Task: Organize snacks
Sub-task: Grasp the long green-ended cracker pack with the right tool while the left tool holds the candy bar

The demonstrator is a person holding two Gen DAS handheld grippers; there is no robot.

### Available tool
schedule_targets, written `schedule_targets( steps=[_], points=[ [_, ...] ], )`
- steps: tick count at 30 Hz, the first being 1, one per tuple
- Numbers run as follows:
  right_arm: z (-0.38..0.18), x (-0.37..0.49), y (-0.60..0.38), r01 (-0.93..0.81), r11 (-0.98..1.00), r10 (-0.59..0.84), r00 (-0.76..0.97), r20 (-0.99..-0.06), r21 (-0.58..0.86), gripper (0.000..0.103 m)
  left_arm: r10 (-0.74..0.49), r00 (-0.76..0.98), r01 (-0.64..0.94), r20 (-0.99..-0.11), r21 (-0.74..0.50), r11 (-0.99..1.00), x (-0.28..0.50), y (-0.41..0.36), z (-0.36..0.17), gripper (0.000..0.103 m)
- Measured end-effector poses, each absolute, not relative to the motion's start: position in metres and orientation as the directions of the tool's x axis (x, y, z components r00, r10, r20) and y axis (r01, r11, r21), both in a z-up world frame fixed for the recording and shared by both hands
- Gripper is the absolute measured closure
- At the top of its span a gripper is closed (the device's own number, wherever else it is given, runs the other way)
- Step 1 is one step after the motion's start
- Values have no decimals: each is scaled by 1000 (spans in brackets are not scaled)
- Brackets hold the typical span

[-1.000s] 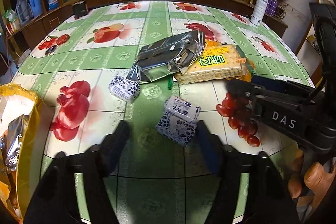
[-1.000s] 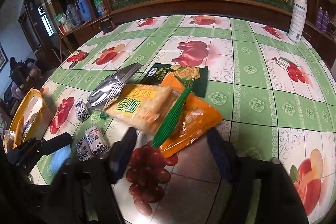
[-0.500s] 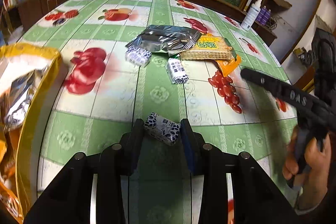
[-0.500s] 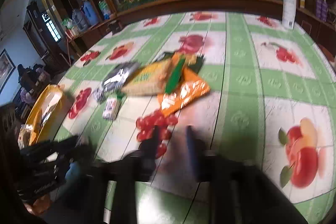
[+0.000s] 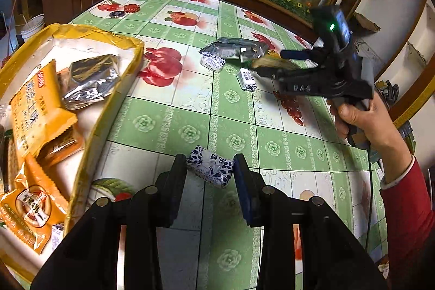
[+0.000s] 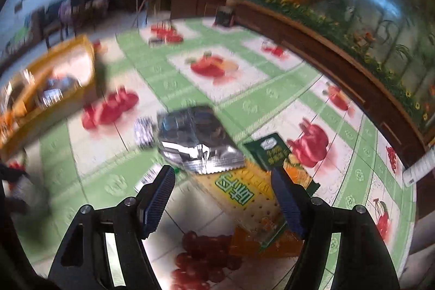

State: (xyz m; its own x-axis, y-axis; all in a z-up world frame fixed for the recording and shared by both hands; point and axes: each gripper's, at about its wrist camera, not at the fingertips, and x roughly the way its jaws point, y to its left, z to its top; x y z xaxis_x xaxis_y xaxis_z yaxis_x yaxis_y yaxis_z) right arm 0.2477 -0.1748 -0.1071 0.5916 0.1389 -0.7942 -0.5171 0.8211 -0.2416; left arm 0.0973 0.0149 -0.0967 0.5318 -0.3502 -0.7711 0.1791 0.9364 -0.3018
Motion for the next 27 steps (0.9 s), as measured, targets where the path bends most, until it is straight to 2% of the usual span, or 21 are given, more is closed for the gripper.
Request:
schedule_targets(
  steps=[2,3,4,8,10,11,19,23,27],
  points=[
    [-115,244,-180,-505,828,107,570,-814,-244,30,-360,535,173,-764,-318,932,96,20,-95,70],
    [-116,241,-184,-498,840,119,556,-823,-215,41,-364,537,170,-761,-325,930,95,22,-94,70],
    [-116,237,-189,-489,853,135,545,-828,-183,58,-367,541,168,-757,-331,929,94,23,-93,70],
    [-111,205,-201,-466,880,201,535,-821,-88,65,-372,561,177,-739,-331,927,85,25,-86,70],
    [-106,185,-205,-439,898,240,544,-804,-30,80,-379,578,188,-723,-334,924,79,28,-82,70],
    [-102,175,-207,-422,907,265,547,-794,12,83,-380,587,194,-715,-331,923,75,29,-79,70],
    [-83,101,-225,-327,877,480,565,-671,352,83,-367,627,203,-687,-311,928,47,46,-66,70],
    [-79,78,-228,-282,840,536,570,-623,464,83,-323,652,182,-686,-272,945,35,50,-60,70],
    [-75,59,-214,-290,821,561,574,-597,492,83,-236,675,139,-699,-193,971,26,49,-54,70]
  ],
)
